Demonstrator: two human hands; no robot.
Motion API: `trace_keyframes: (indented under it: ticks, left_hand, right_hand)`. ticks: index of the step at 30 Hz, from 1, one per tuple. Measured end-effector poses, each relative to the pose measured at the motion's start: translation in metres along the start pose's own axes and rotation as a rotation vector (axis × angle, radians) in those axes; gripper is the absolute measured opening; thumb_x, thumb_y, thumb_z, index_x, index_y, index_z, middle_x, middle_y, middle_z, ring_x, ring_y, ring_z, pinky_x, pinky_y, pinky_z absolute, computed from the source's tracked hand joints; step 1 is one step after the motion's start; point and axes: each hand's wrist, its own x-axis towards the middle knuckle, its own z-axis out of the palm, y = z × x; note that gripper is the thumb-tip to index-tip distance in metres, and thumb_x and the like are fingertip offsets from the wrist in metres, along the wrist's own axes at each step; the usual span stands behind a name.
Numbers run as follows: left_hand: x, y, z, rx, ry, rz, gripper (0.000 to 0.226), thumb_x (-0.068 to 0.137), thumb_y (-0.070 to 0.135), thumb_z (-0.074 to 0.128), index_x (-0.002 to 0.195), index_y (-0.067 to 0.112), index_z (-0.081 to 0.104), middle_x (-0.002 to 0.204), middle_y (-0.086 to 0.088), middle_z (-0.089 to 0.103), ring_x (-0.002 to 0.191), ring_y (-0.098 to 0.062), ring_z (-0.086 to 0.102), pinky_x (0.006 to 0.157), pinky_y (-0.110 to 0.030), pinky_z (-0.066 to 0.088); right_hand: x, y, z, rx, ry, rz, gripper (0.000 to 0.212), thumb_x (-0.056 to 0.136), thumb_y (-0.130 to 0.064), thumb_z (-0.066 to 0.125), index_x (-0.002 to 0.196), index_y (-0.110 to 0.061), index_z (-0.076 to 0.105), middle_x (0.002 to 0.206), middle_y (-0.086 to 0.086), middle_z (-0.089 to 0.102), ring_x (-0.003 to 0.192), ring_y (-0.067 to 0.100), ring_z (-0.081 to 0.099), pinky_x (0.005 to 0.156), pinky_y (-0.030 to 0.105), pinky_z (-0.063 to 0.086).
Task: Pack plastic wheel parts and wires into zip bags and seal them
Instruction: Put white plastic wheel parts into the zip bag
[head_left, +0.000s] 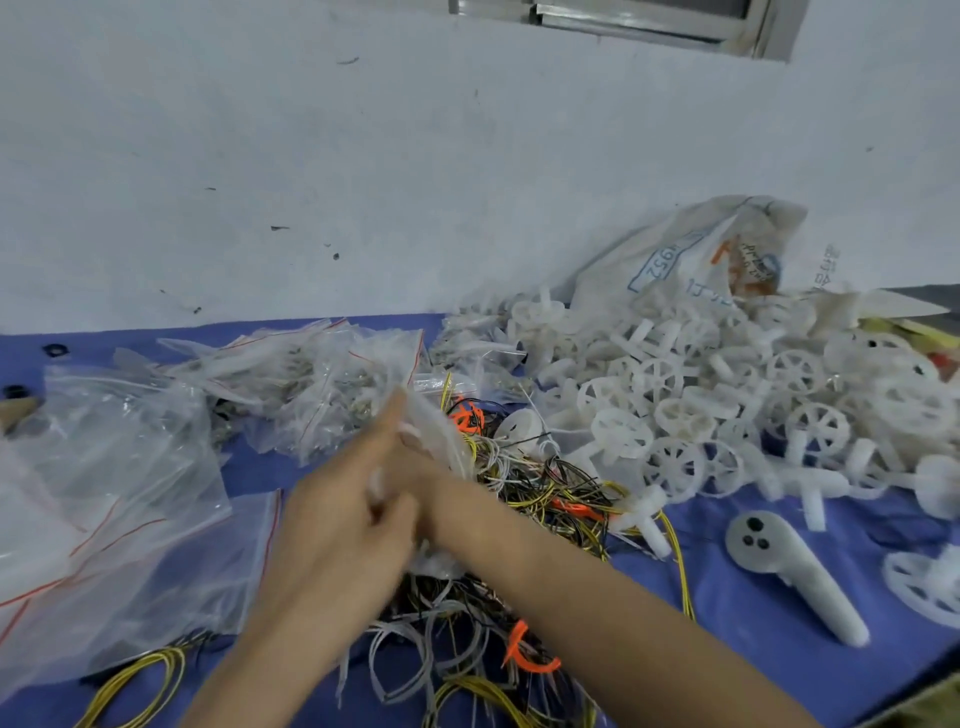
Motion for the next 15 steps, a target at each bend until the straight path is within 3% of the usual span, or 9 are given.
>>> trace_keyframes:
  ticks: [1,4,6,8,9,11,12,14,15]
  left_hand:
    - [0.003,-0.008,-0.009,-0.013,0.029,-0.066,0.076,0.083,0.001,0.053,0.130,0.057,0.035,0.041,0.007,0.054,0.030,-0.003,0.038,0.033,-0.014,0.030]
    - [0.006,-0.025,-0.027,-0.068,0.095,-0.159,0.071,0.082,0.012,0.050,0.118,0.071,0.034,0.047,-0.011,0.058,0.034,-0.010,0.044,0.035,-0.023,0.035]
    - [0.005,-0.030,-0.029,-0.067,0.074,-0.164,0.071,0.080,0.015,0.049,0.122,0.070,0.033,0.047,-0.017,0.056,0.037,-0.013,0.044,0.035,-0.026,0.034]
    - [0.003,-0.031,-0.025,-0.057,0.047,-0.154,0.071,0.082,0.012,0.051,0.131,0.061,0.033,0.042,-0.014,0.051,0.036,-0.011,0.039,0.036,-0.024,0.031]
    - [0.002,-0.031,-0.023,-0.057,0.044,-0.158,0.071,0.083,0.011,0.051,0.134,0.057,0.034,0.039,-0.009,0.046,0.035,-0.009,0.034,0.036,-0.022,0.030]
    - [-0.001,-0.029,-0.017,-0.044,0.042,-0.175,0.072,0.085,0.008,0.053,0.137,0.054,0.032,0.036,0.000,0.037,0.032,-0.007,0.029,0.036,-0.016,0.026]
    - [-0.004,-0.027,-0.015,-0.018,0.039,-0.172,0.075,0.085,0.008,0.055,0.138,0.054,0.029,0.036,0.002,0.039,0.032,-0.007,0.032,0.035,-0.012,0.024]
    - [-0.007,-0.023,-0.013,0.056,0.042,-0.137,0.082,0.083,0.010,0.060,0.140,0.055,0.022,0.047,0.008,0.055,0.038,-0.003,0.044,0.042,-0.010,0.034]
    - [-0.007,-0.022,-0.012,0.088,0.048,-0.102,0.085,0.082,0.010,0.061,0.140,0.056,0.019,0.069,0.012,0.068,0.045,0.002,0.049,0.047,-0.011,0.037]
  right_hand:
    - [0.003,-0.009,-0.016,-0.188,-0.075,-0.077,0.041,0.101,-0.009,0.024,0.131,0.002,0.049,0.133,0.021,0.052,0.124,0.025,0.050,0.093,0.018,0.036]
    - [-0.020,-0.026,-0.075,0.173,-0.207,-0.116,0.030,0.097,-0.016,0.049,0.124,-0.014,0.060,0.113,0.004,0.068,0.104,0.015,0.064,0.087,0.016,0.047]
    - [-0.041,-0.005,-0.118,0.355,0.012,-0.103,0.026,0.094,-0.015,0.051,0.112,-0.025,0.067,0.105,-0.002,0.072,0.096,0.012,0.068,0.079,0.021,0.053]
    - [-0.047,0.050,-0.141,0.171,0.337,0.155,0.031,0.091,-0.004,0.050,0.102,-0.027,0.068,0.098,0.001,0.073,0.078,0.015,0.067,0.064,0.023,0.051]
    - [-0.044,0.079,-0.143,-0.095,0.354,0.369,0.037,0.090,0.001,0.047,0.105,-0.028,0.065,0.107,0.005,0.070,0.072,0.017,0.062,0.060,0.024,0.050]
    - [-0.044,0.131,-0.125,-0.442,0.064,0.746,0.048,0.088,0.004,0.042,0.123,-0.026,0.058,0.132,0.012,0.052,0.065,0.017,0.052,0.057,0.026,0.045]
    - [-0.045,0.150,-0.112,-0.502,-0.048,0.807,0.051,0.089,0.002,0.041,0.130,-0.027,0.053,0.137,0.014,0.043,0.067,0.017,0.051,0.056,0.024,0.044]
    - [-0.049,0.178,-0.091,-0.557,-0.065,0.807,0.052,0.092,-0.002,0.042,0.133,-0.033,0.048,0.136,0.012,0.031,0.089,0.025,0.053,0.068,0.028,0.048]
    - [-0.049,0.187,-0.086,-0.573,-0.018,0.804,0.051,0.092,-0.005,0.045,0.132,-0.036,0.046,0.137,0.010,0.027,0.104,0.029,0.049,0.078,0.033,0.050]
